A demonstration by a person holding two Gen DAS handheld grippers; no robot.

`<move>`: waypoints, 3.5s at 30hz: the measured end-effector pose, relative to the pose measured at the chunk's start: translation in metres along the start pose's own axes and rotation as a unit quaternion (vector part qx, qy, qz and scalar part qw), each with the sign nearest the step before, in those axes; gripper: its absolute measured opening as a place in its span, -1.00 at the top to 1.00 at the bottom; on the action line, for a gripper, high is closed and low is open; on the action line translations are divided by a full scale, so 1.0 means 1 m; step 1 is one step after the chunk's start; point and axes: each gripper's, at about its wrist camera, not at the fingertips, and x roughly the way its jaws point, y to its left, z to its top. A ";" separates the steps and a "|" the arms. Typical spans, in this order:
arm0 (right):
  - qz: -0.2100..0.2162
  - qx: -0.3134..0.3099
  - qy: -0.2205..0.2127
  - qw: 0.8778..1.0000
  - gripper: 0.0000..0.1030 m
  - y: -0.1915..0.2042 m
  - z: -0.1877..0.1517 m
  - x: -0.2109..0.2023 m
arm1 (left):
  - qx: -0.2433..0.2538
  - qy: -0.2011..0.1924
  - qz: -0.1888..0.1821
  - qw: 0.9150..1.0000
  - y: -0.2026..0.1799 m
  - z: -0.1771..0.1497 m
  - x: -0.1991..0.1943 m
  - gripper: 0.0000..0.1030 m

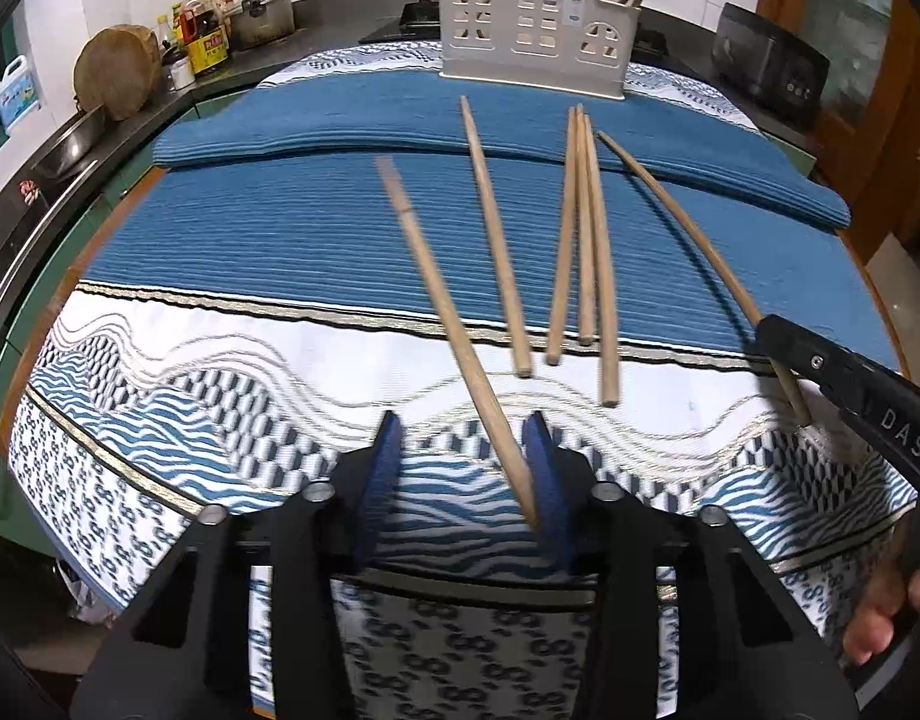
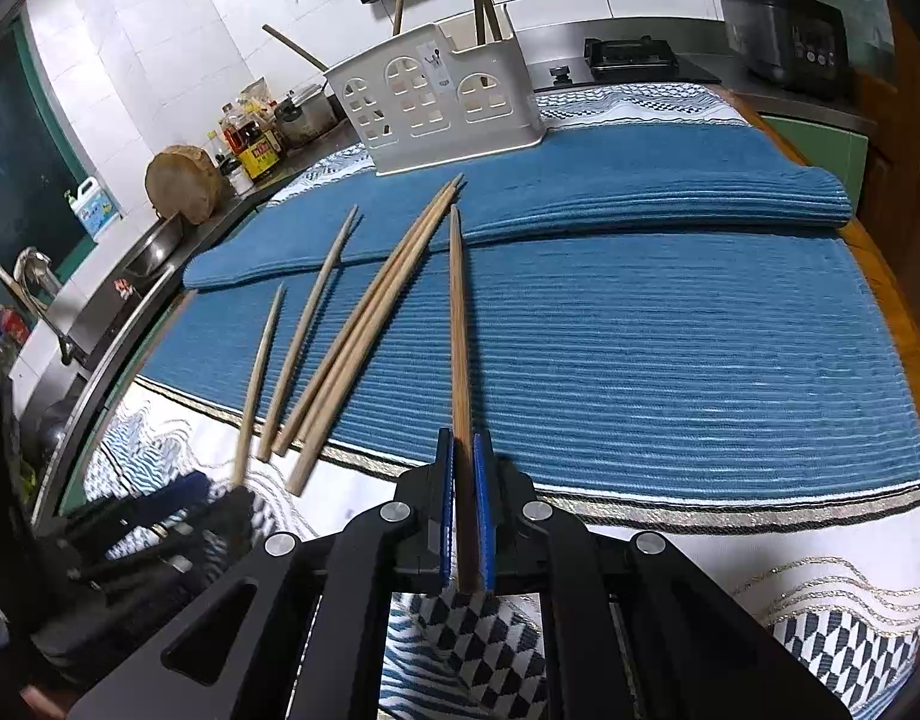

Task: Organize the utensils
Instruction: 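Close right tool on one chopstick while left tool closes on another, then lift both held chopsticks and carry them above the white holder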

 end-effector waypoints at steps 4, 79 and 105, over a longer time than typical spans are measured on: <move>-0.004 -0.007 0.006 1.000 0.84 0.000 -0.004 0.004 | 0.003 -0.007 -0.025 1.000 0.008 -0.002 -0.001 0.35; -0.086 -0.081 -0.147 0.982 0.87 0.077 0.071 -0.069 | 0.077 -0.055 -0.164 0.982 0.068 0.033 0.025 0.52; -0.083 -0.080 -0.173 0.978 0.87 0.080 0.105 -0.061 | 0.077 -0.116 -0.144 0.980 0.080 0.076 -0.006 0.89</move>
